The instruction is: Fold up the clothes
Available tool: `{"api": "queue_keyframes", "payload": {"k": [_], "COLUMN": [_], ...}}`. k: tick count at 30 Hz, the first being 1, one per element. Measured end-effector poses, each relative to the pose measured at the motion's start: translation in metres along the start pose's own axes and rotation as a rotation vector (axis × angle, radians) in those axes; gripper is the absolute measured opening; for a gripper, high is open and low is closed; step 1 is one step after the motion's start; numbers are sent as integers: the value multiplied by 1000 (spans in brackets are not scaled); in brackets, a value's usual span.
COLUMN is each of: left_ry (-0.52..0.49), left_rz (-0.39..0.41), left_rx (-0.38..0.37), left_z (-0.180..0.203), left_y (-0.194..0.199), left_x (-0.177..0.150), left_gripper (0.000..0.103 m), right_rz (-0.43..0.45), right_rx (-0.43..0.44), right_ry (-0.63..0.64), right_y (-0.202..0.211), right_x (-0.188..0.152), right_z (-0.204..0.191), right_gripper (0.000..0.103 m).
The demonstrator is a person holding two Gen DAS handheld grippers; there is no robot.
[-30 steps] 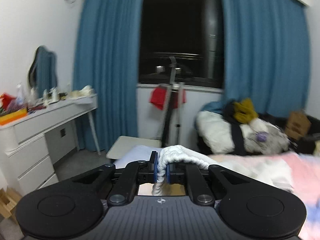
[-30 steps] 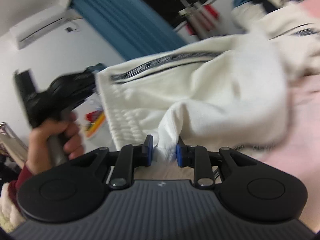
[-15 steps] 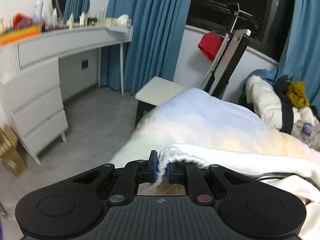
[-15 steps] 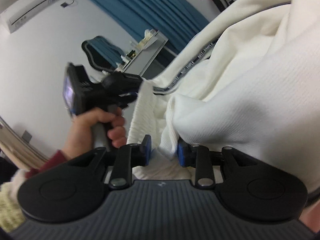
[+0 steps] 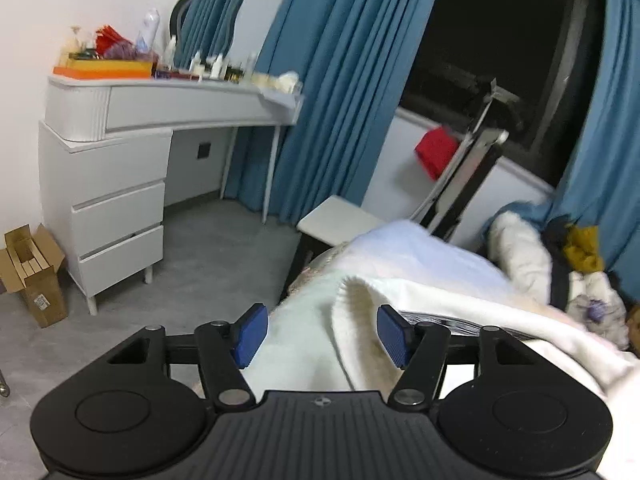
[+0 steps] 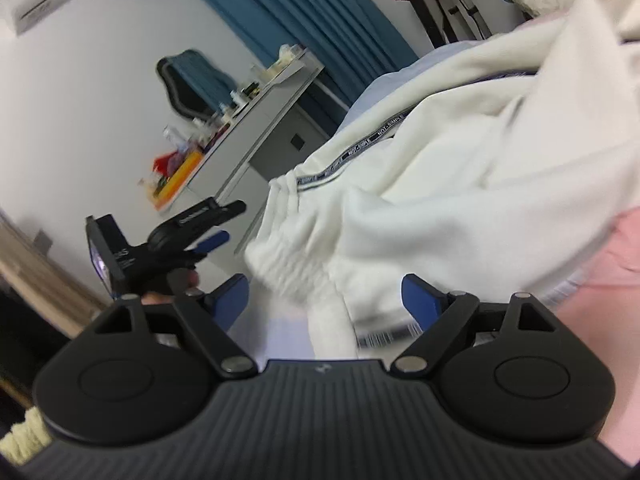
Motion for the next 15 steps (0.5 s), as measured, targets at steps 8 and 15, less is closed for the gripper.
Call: {"api": "queue_keyframes", "payload": {"k": [8, 15], "left_ry": [-36, -326], "left_rz": [-29, -183], "left_rx": [-260, -261], "left_z": [71, 118], "left_y": [94, 82], "left_x": [-64, -117], "left_gripper": [83, 82], "right_rz": [6, 130], "right_rx": [-113, -135], "right_ry": [190, 8], "right_y": [115, 188], "right_x": [-25, -40], "right_z": [24, 84], "right_gripper": [85, 85]}}
Point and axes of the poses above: each gripper's, at about its wrist camera, not at the fingertips, and y roughly against the way its jaws point, z to its right, x to its top, the point moved 7 cm from there along -y, roughly the way its jaws point
